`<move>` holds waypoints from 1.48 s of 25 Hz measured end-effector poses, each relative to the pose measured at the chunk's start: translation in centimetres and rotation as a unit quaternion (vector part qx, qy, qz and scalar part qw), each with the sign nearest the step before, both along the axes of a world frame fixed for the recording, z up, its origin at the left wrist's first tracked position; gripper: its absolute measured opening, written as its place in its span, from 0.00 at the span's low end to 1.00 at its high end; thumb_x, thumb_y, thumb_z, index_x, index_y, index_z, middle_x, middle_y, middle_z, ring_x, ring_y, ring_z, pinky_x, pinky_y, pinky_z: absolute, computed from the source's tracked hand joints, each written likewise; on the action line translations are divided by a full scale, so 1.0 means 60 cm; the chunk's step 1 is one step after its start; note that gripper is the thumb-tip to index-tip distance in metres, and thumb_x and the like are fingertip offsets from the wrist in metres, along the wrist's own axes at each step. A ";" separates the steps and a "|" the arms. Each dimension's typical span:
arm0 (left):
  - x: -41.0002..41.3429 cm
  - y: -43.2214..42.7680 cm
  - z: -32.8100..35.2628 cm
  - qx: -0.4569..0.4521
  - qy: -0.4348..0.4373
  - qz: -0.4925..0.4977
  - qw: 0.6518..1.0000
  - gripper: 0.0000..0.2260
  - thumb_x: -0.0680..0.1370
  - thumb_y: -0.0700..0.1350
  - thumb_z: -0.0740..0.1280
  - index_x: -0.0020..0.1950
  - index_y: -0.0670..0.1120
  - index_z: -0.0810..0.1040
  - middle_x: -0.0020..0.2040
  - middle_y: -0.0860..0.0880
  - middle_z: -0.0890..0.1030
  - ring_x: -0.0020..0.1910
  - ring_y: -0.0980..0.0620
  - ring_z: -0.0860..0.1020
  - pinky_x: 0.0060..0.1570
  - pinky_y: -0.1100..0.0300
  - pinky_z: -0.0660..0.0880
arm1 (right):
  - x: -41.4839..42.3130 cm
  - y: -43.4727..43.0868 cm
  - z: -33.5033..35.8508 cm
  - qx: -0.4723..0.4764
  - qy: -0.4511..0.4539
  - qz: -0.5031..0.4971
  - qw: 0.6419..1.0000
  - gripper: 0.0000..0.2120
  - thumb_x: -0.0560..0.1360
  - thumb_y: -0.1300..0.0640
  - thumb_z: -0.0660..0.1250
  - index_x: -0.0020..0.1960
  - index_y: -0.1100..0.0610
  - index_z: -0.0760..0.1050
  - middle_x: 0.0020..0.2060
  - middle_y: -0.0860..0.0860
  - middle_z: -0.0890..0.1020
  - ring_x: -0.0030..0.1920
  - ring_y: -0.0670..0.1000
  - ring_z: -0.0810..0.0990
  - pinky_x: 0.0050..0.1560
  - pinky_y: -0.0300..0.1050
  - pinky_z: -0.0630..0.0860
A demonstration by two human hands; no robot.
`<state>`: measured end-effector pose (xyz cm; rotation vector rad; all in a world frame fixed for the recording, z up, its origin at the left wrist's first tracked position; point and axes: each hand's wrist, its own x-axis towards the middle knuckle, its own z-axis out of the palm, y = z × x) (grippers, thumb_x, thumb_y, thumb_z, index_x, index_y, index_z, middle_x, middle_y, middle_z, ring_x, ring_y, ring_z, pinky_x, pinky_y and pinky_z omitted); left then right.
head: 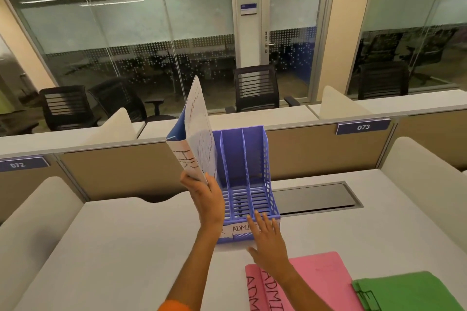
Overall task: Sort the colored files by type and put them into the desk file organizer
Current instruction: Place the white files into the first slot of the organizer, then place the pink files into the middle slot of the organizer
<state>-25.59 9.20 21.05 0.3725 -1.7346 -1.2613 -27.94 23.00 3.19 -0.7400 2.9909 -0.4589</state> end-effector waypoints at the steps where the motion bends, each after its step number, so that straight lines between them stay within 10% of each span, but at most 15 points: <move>1: -0.010 -0.003 -0.012 -0.003 0.001 -0.001 1.000 0.18 0.81 0.37 0.60 0.63 0.54 0.57 0.74 0.43 0.62 0.70 0.47 0.68 0.59 0.53 0.77 | 0.001 -0.001 -0.004 -0.004 0.000 -0.001 1.000 0.50 0.53 0.36 0.78 0.70 0.51 0.67 0.66 0.54 0.75 0.65 0.58 0.74 0.66 0.55 0.67; 13: -0.056 -0.005 -0.167 0.034 -0.134 -0.001 0.990 0.22 0.82 0.41 0.61 0.71 0.52 0.53 0.74 0.43 0.61 0.69 0.47 0.67 0.56 0.48 0.80 | 0.004 0.001 -0.018 0.001 0.012 -0.011 1.000 0.50 0.59 0.39 0.77 0.75 0.49 0.59 0.72 0.54 0.67 0.71 0.59 0.65 0.73 0.53 0.47; 21: -0.058 0.003 -0.206 0.008 -0.304 0.018 0.952 0.24 0.80 0.46 0.65 0.70 0.52 0.56 0.72 0.41 0.68 0.64 0.39 0.76 0.54 0.39 0.80 | 0.003 -0.005 -0.021 0.006 -0.024 -0.015 1.000 0.53 0.55 0.36 0.78 0.74 0.50 0.60 0.70 0.54 0.71 0.68 0.58 0.70 0.65 0.56 0.66; 26: -0.010 0.018 -0.206 0.061 -0.279 0.014 0.958 0.20 0.78 0.45 0.69 0.65 0.47 0.64 0.68 0.43 0.73 0.60 0.41 0.79 0.50 0.43 0.82 | 0.005 -0.003 -0.014 0.015 -0.027 -0.012 0.999 0.53 0.55 0.36 0.78 0.74 0.50 0.61 0.72 0.54 0.68 0.70 0.59 0.68 0.65 0.57 0.65; 31: 0.064 0.012 -0.216 -0.019 -0.350 0.027 0.936 0.20 0.75 0.48 0.71 0.63 0.47 0.67 0.61 0.47 0.75 0.54 0.50 0.78 0.45 0.56 0.82 | 0.013 0.000 0.010 0.013 -0.005 -0.004 1.000 0.45 0.70 0.40 0.69 0.77 0.48 0.46 0.76 0.51 0.48 0.76 0.58 0.47 0.70 0.54 0.41; 37: 0.169 0.001 -0.252 -0.125 -0.452 0.011 0.883 0.22 0.77 0.50 0.69 0.67 0.49 0.66 0.67 0.51 0.73 0.63 0.51 0.75 0.59 0.58 0.76 | 0.102 0.019 0.014 -0.001 0.006 -0.002 1.000 0.41 0.71 0.41 0.69 0.76 0.52 0.54 0.76 0.53 0.56 0.75 0.59 0.55 0.72 0.55 0.47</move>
